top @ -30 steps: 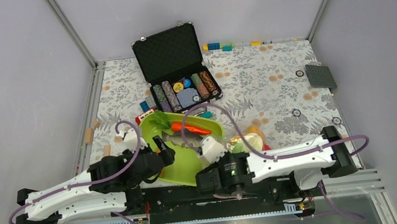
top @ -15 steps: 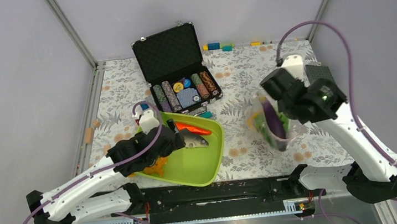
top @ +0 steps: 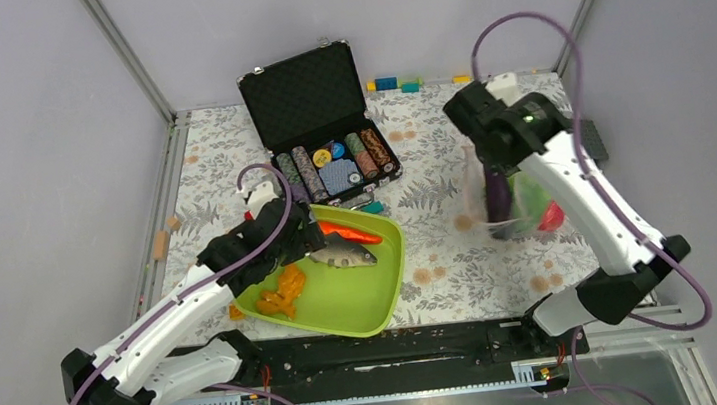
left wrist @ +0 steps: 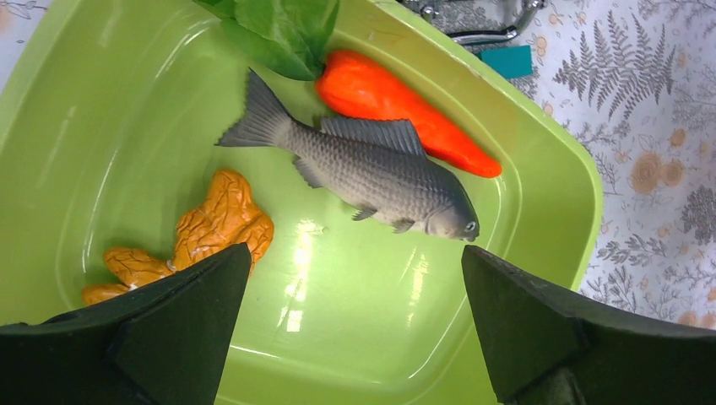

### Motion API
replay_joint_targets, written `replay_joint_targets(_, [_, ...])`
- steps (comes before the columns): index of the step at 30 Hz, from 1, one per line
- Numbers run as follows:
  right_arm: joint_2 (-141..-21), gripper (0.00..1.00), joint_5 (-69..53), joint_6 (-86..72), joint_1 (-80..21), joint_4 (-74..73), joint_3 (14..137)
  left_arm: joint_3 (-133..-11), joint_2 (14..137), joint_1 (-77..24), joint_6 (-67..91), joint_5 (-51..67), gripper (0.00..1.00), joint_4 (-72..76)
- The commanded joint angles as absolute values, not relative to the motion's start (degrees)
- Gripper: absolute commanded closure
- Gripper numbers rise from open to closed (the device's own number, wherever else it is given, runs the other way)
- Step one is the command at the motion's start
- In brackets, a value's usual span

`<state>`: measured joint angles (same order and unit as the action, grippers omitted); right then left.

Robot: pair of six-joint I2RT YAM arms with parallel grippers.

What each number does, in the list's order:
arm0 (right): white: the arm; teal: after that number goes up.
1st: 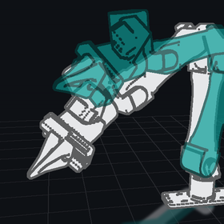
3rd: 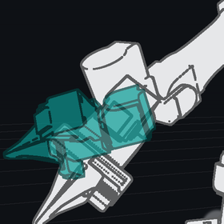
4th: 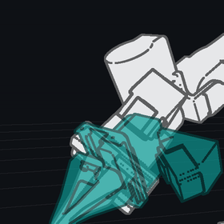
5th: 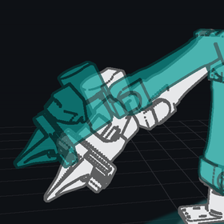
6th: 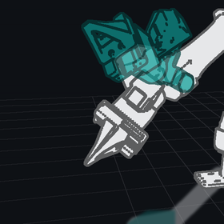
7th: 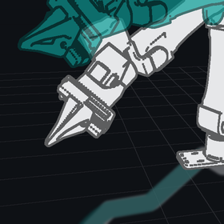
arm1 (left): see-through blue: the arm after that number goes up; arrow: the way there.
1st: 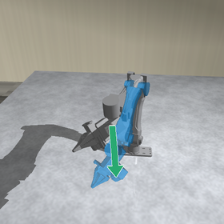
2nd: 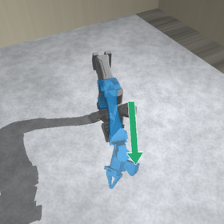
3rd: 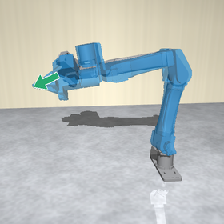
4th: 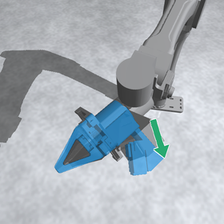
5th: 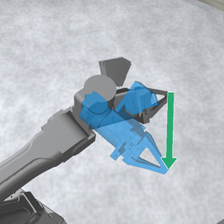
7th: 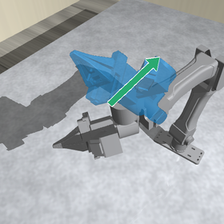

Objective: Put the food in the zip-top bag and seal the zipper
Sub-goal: Pick up the zipper food storage bag at the center of the board, then pick up the fake vegetable from the bin.

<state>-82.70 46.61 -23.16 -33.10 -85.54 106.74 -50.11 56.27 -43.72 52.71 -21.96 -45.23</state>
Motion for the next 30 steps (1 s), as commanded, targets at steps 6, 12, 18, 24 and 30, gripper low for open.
replay_joint_targets(6, [-82.68,0.91,10.9,-22.67,-32.97,-65.31,91.18,-47.25,55.93,-40.43,53.68,-21.1,0.01,-46.6])
replay_joint_targets(12, [-82.54,0.9,5.45,-22.71,-32.98,-59.82,89.61,-45.2,57.26,-38.29,53.56,-19.2,0.01,-45.96])
replay_joint_targets(18, [-79.97,0.89,5.89,-22.01,-32.96,-56.73,86.03,-39.43,57.74,-37.92,57.37,-16.31,0.02,-47.02])
replay_joint_targets(24, [-78.61,0.89,6.19,-21.89,-32.91,-55.38,83.81,-36.86,60.34,-37.94,59.24,-15.53,0.03,-45.35])
replay_joint_targets(30, [-77.91,0.89,6.67,-21.84,-32.95,-54.49,82.84,-34.8,66.48,-37.97,59.87,-13.94,0.04,-39.75])
